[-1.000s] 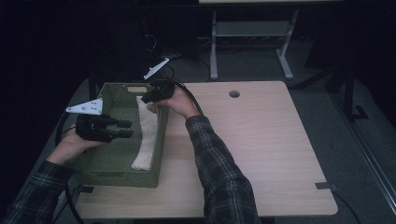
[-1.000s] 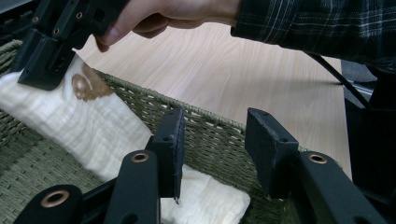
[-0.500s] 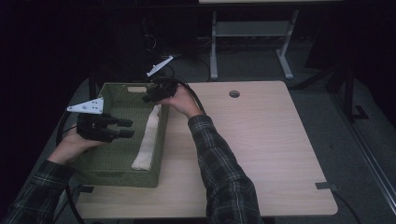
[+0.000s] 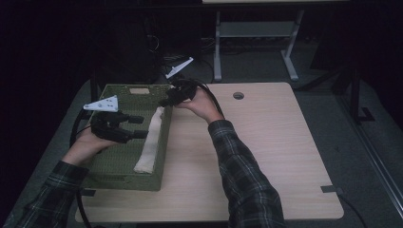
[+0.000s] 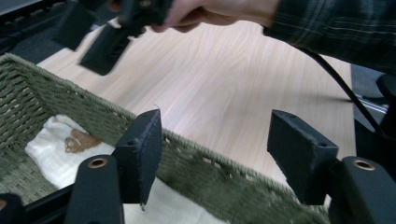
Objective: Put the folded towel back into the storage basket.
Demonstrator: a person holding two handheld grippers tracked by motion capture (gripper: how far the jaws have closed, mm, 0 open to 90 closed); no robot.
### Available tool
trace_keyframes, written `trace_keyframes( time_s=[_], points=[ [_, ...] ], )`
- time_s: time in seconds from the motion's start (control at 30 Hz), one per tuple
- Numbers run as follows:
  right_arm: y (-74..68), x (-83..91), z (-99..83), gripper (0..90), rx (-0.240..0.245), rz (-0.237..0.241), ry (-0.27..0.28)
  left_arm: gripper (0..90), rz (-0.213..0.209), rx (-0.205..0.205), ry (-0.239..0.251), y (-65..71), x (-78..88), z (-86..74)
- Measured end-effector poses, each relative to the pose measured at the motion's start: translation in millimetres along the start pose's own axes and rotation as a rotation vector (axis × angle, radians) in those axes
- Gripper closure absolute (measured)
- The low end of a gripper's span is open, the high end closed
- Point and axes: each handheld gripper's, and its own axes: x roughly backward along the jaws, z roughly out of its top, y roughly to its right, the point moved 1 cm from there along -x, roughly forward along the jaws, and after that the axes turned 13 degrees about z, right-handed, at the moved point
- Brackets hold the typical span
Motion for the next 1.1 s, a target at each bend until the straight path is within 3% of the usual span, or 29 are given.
trace_keyframes(
  time_s=[0.27,0.57,0.87,1.1],
  points=[
    [-8.4,36.2,-22.0,32.0,0.014,-0.034,-0.001,27.8,0.08,0.01,-0.025,16.0,-21.5,13.6],
    [-14.8,78.0,-57.3,29.0,-0.001,-0.085,0.035,27.4,0.124,0.009,-0.027,38.8,-43.3,31.2],
    [-26.4,113.9,-103.2,26.9,-0.06,-0.143,0.065,27.4,0.137,-0.006,-0.007,70.0,-74.8,45.3],
    [-38.8,134.2,-144.1,25.1,-0.096,-0.199,0.081,27.3,0.143,-0.039,-0.015,100.2,-108.0,44.1]
  ],
)
